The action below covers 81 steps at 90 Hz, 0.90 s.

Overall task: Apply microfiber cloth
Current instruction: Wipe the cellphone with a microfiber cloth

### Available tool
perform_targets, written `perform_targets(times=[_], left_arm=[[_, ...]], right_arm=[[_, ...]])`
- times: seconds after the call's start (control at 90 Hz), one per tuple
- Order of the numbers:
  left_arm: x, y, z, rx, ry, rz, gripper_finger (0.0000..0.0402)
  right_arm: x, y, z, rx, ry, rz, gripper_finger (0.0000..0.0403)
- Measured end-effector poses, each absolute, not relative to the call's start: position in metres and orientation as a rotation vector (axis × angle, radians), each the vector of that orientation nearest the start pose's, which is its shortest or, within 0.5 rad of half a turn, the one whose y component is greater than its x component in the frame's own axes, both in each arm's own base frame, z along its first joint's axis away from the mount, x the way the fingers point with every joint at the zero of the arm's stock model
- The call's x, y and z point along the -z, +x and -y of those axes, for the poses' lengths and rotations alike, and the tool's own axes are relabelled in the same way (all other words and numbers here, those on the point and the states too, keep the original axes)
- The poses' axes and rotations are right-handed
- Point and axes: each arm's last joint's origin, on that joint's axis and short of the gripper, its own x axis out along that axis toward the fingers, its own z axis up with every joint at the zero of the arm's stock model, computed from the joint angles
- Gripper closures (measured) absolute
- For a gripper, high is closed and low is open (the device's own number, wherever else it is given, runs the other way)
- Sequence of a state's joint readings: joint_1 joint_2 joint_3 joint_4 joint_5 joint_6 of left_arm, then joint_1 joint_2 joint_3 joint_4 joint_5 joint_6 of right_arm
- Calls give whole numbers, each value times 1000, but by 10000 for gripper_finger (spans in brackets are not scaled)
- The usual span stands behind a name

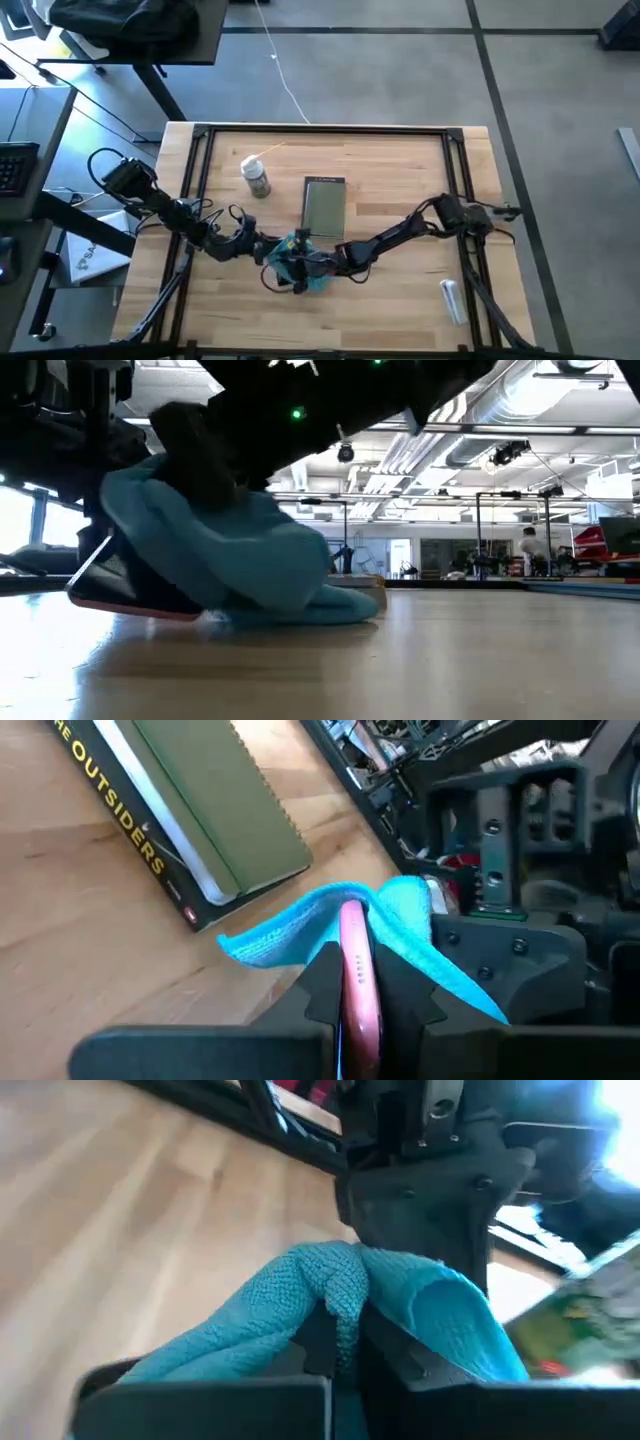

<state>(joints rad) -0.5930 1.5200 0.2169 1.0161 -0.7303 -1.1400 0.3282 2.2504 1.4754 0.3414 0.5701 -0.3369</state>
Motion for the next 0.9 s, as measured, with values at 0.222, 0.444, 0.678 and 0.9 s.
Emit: perform_targets(times=[0.222,0.444,0.678,0.9], left_arm=[[-124,190,105,-211,-954,-116,387],[-125,190,106,-198,-930,-121,387],[-127,190,106,-200,-940,-98,387],[-136,194,108,-209,-921,-26,387]], right_arm=[[-158,445,-153,297,-698,-576,403],[-169,437,-152,258,-679,-619,403],[-166,447,-147,122,-543,-553,403],[-166,462,-140,92,-484,-410,403]])
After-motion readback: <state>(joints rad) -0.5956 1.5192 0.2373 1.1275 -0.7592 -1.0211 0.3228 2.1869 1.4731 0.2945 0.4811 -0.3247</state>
